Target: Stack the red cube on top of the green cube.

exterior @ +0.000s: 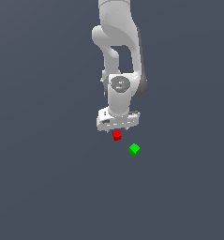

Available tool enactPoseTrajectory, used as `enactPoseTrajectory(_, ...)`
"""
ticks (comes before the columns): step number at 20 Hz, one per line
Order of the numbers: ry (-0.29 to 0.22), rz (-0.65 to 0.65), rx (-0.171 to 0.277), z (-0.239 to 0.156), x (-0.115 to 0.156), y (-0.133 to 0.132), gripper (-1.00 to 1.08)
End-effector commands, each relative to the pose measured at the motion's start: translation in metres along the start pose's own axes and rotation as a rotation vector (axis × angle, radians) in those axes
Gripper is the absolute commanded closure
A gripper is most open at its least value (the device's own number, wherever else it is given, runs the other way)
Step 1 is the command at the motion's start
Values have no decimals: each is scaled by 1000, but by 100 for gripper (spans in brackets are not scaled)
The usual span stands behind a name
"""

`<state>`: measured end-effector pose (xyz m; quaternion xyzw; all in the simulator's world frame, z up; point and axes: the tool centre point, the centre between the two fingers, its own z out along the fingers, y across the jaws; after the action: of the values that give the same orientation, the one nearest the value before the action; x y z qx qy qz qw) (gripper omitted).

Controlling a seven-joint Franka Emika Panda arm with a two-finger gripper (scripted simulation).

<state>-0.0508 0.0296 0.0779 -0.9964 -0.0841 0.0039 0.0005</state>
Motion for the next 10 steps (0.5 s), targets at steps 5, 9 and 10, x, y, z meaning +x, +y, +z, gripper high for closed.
enactPoseTrajectory(5,8,-14,-1,8,-3,-2,-92)
enactPoseTrajectory(9,6,-12,-1,10,-3,-2,-92)
enactPoseTrajectory(10,6,-12,-1,12,-3,-1,-92)
